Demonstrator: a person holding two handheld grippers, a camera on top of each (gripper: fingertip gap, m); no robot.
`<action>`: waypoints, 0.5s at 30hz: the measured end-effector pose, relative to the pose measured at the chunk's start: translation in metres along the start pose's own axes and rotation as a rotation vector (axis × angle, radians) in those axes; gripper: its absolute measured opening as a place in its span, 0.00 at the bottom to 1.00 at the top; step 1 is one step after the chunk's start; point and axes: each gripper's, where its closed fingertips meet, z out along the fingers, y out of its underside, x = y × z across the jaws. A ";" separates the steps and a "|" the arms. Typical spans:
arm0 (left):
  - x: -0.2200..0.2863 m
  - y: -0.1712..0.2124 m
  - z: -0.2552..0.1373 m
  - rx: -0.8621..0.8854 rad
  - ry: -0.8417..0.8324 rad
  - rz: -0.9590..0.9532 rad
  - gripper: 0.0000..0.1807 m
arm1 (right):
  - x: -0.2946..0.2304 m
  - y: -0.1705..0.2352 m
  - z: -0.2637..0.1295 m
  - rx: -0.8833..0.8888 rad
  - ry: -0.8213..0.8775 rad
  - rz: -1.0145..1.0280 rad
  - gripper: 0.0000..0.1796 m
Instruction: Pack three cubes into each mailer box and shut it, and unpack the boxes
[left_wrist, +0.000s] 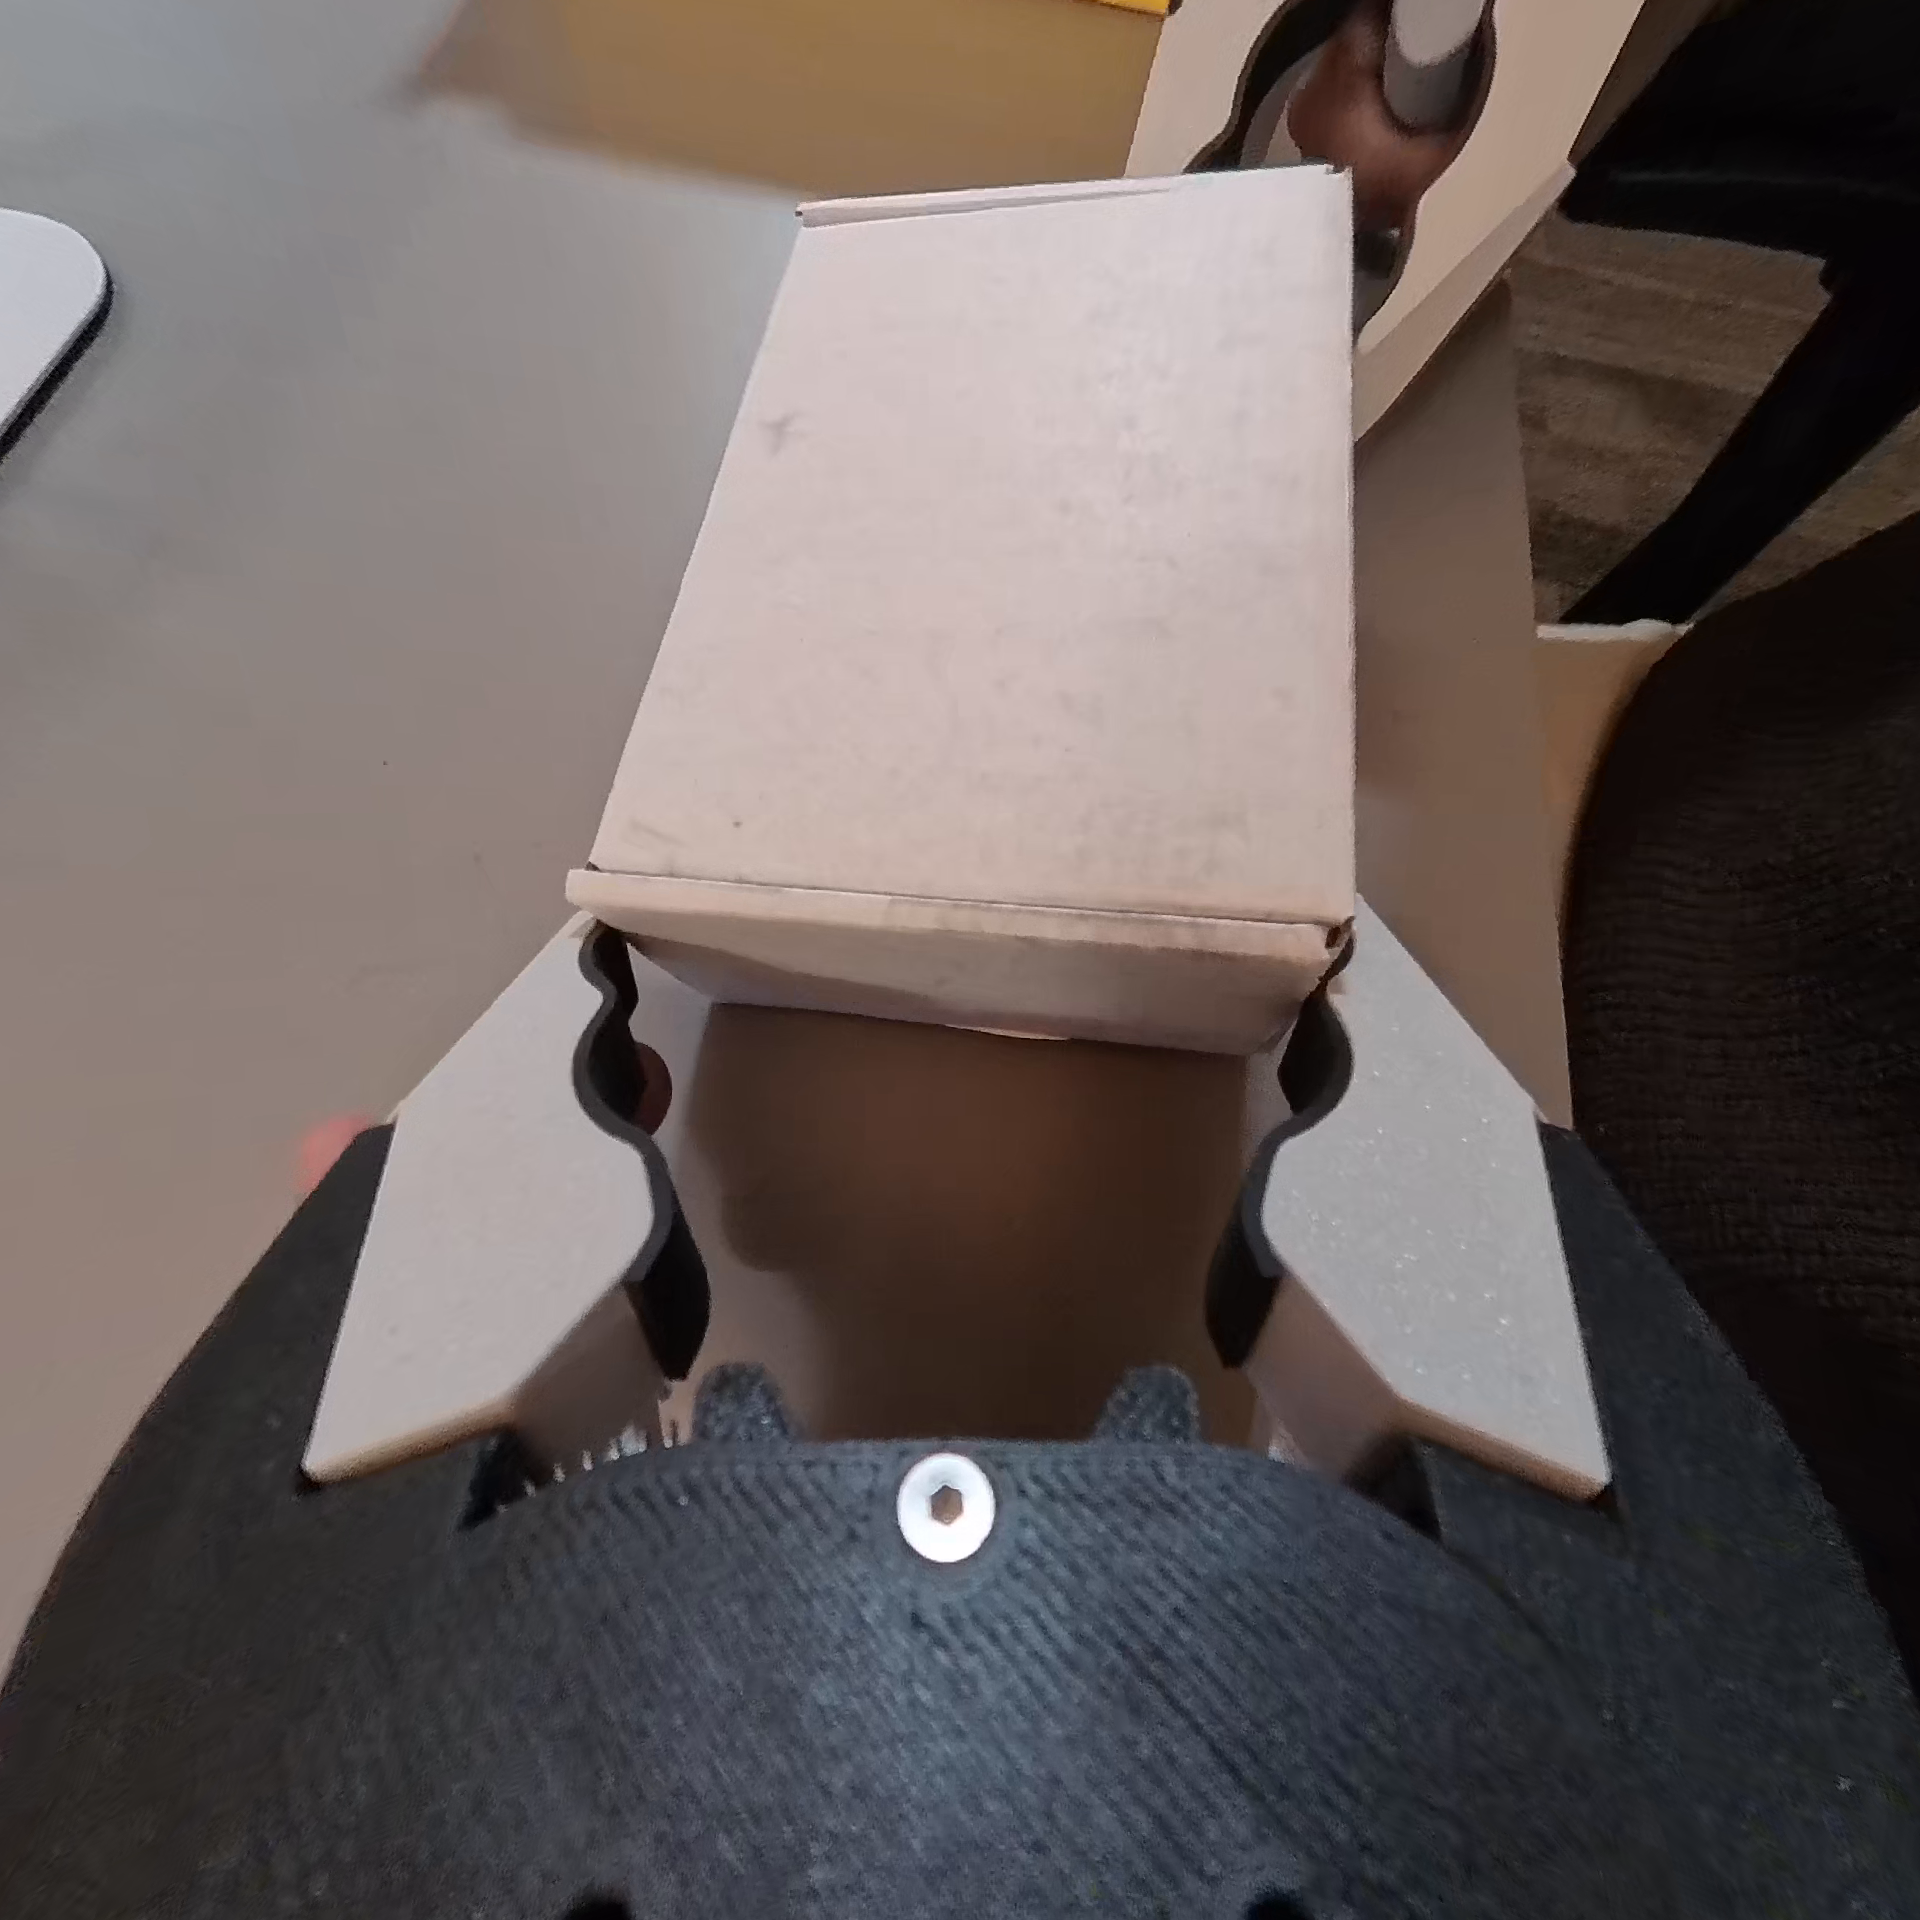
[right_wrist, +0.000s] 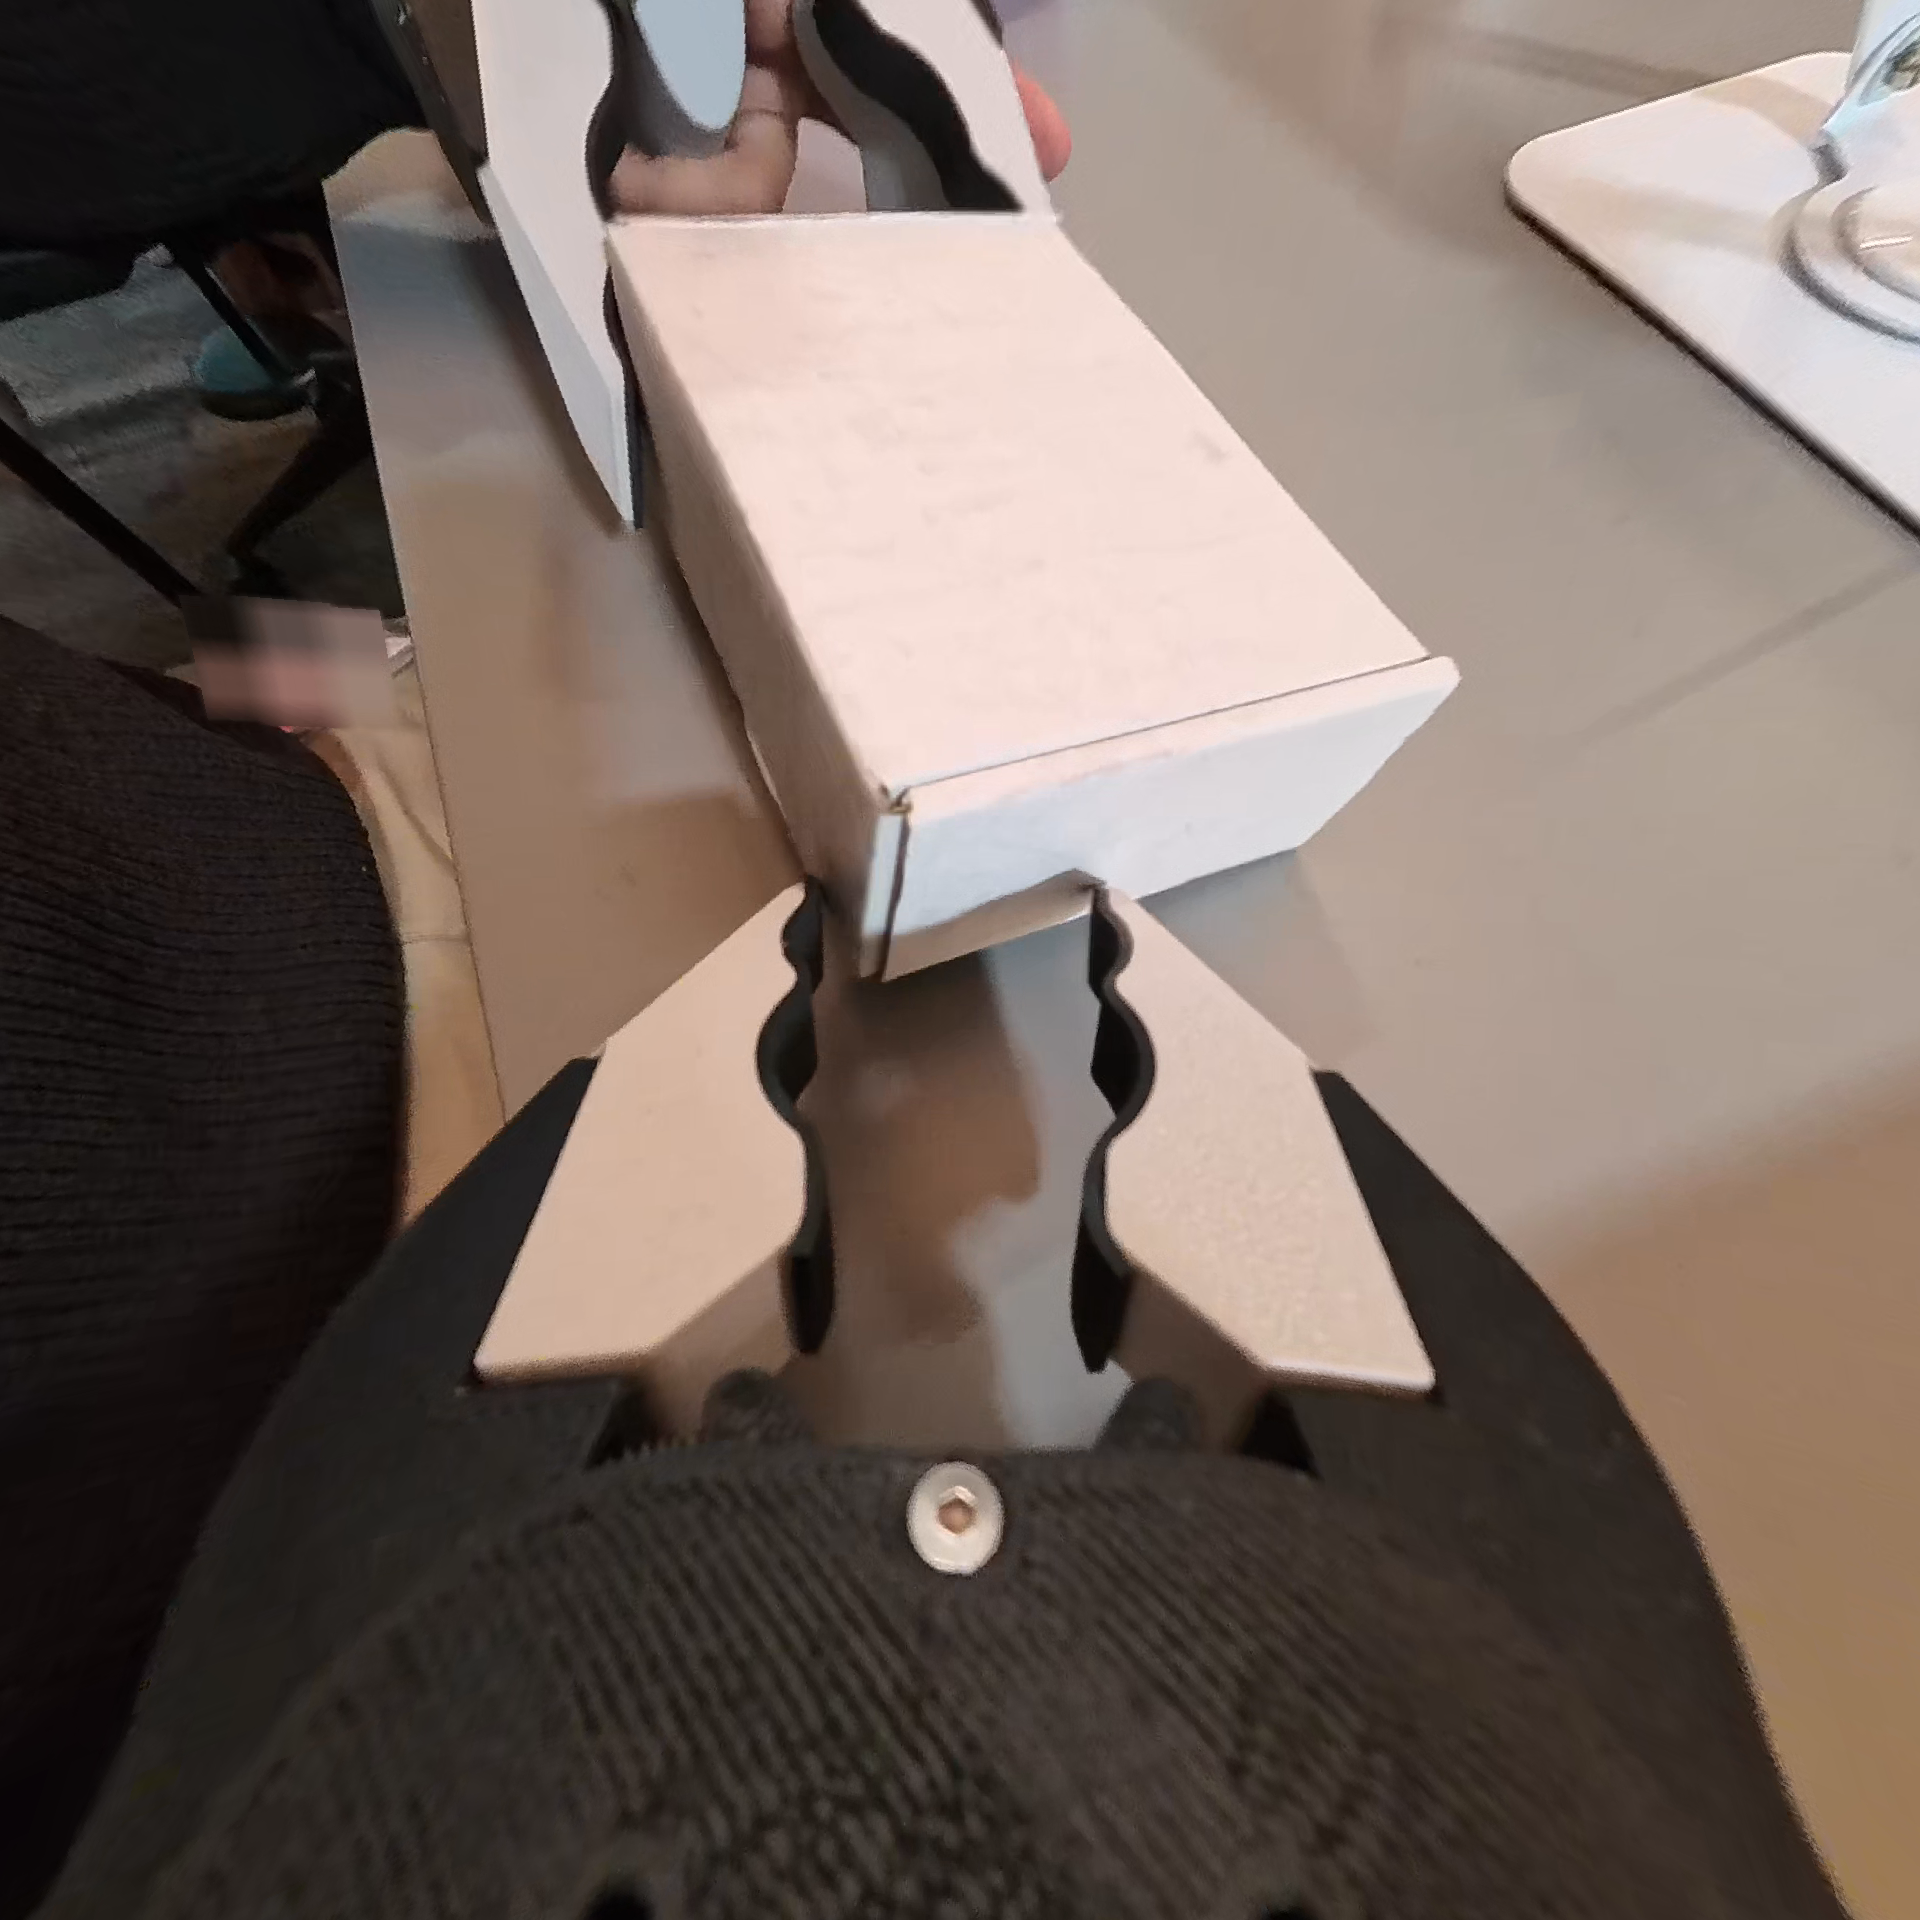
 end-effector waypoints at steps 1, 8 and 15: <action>-0.001 -0.002 0.001 0.006 -0.001 -0.018 0.69 | 0.003 -0.002 -0.002 0.011 0.018 -0.002 0.36; -0.014 -0.021 0.008 0.071 -0.077 -0.291 0.69 | 0.025 -0.053 -0.039 0.160 0.472 -0.421 0.59; 0.011 -0.037 0.027 0.049 -0.100 -0.395 0.69 | 0.009 -0.036 -0.008 -0.097 0.626 -0.813 0.54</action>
